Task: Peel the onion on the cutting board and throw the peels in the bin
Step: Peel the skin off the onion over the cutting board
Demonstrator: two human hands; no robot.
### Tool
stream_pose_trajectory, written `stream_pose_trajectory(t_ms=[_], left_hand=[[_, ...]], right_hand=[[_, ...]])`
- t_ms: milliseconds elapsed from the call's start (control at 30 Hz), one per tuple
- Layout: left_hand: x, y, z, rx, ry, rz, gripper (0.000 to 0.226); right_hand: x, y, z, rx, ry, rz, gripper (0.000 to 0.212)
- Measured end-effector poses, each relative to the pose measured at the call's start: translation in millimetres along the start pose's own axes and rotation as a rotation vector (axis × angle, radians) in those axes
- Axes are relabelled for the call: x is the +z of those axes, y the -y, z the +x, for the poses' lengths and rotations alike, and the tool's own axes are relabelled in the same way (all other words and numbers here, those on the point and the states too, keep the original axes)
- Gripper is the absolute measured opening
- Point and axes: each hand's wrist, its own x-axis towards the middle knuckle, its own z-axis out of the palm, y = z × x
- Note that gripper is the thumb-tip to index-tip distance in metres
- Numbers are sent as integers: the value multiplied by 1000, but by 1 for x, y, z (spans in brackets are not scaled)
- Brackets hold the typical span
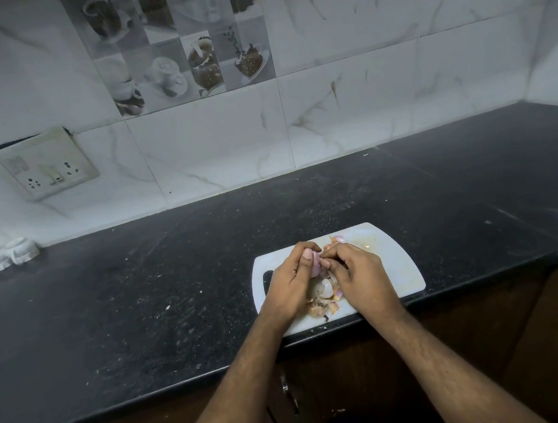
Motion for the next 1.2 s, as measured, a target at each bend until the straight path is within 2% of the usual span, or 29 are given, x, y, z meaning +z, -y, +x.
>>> stream_pose_trajectory(t_ms=[267, 500, 567, 700, 800, 933, 1067, 1200], left_hand=[[-4, 3, 2, -75, -147, 155, 22], [-5, 3, 5, -229, -201, 45, 55], [-6, 3, 6, -261, -180, 92, 61], [-3, -2, 8, -236, -169, 275, 56], [-2, -2, 8, -238, -157, 285, 49], [-3, -3, 9, -236, -112, 316, 53], [-3, 0, 9, -217, -73, 313, 44], [-3, 1, 11, -230, -56, 271, 39]], right_hand=[[7, 2, -6, -185, 157, -264, 7], [8, 3, 2, -259, 308, -354, 6], [4, 0, 7, -337, 367, -441, 9], [-9, -8, 16, -501, 420, -627, 15], [-13, -10, 18, -534, 463, -603, 21], [-14, -10, 17, -512, 509, -493, 31], [-14, -6, 13, -509, 490, -445, 18], [-12, -7, 13, -510, 434, -447, 14]])
